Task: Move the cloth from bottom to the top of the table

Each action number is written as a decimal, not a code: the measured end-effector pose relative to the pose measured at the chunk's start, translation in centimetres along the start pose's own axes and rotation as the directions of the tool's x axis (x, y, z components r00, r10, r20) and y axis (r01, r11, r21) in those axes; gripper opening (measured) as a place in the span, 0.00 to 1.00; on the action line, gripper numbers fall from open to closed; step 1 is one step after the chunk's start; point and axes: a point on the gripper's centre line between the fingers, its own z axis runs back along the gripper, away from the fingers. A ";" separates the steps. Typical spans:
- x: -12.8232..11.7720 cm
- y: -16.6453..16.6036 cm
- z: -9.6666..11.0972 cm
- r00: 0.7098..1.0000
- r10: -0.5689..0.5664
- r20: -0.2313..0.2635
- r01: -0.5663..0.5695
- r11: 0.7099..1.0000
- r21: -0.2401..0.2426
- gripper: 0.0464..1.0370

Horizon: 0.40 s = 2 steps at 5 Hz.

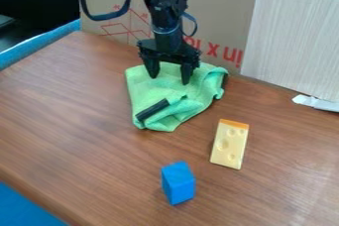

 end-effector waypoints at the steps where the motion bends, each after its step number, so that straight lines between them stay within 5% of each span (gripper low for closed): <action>1: -1.5 0.2 -0.8 1.000 -0.006 -0.009 0.006 1.000 0.020 0.96; 2: -3.8 0.3 -0.2 0.999 -0.031 -0.023 0.031 0.999 0.018 0.96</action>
